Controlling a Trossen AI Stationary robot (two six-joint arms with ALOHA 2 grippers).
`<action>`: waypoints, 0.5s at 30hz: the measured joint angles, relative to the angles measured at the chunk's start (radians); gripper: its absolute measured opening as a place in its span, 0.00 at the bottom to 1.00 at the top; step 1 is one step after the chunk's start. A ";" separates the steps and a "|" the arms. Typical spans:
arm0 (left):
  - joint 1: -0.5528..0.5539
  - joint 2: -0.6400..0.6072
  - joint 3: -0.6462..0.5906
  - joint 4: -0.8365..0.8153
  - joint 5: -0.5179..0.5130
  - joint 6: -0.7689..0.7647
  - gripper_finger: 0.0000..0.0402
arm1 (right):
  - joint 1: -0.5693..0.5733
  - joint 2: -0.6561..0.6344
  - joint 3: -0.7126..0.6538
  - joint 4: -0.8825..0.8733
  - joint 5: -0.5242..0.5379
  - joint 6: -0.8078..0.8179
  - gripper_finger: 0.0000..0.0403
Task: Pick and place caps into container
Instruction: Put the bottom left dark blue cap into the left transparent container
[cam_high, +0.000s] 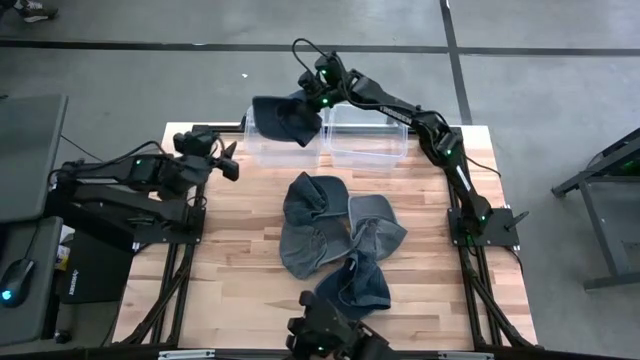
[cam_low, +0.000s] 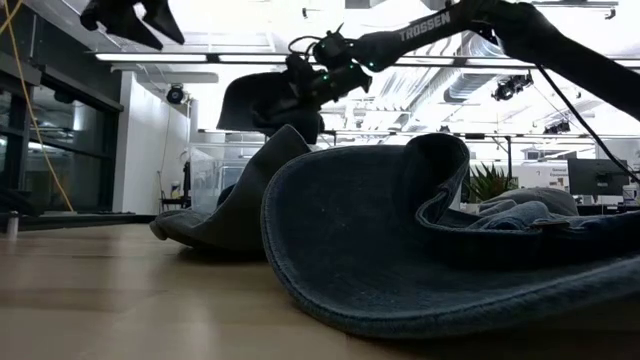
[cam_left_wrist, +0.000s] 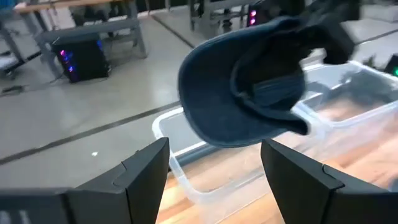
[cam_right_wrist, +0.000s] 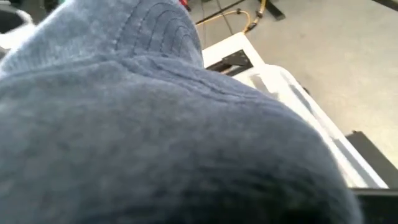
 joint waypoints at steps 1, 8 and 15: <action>-0.018 -0.007 0.000 -0.002 -0.011 0.004 0.62 | 0.000 0.000 0.000 0.001 0.011 0.000 0.00; -0.127 -0.016 0.000 -0.002 -0.062 -0.015 0.62 | 0.005 0.000 0.000 0.046 0.054 0.002 0.00; -0.188 -0.016 0.000 0.002 -0.062 -0.076 0.62 | 0.024 0.037 -0.003 0.072 0.074 0.023 0.00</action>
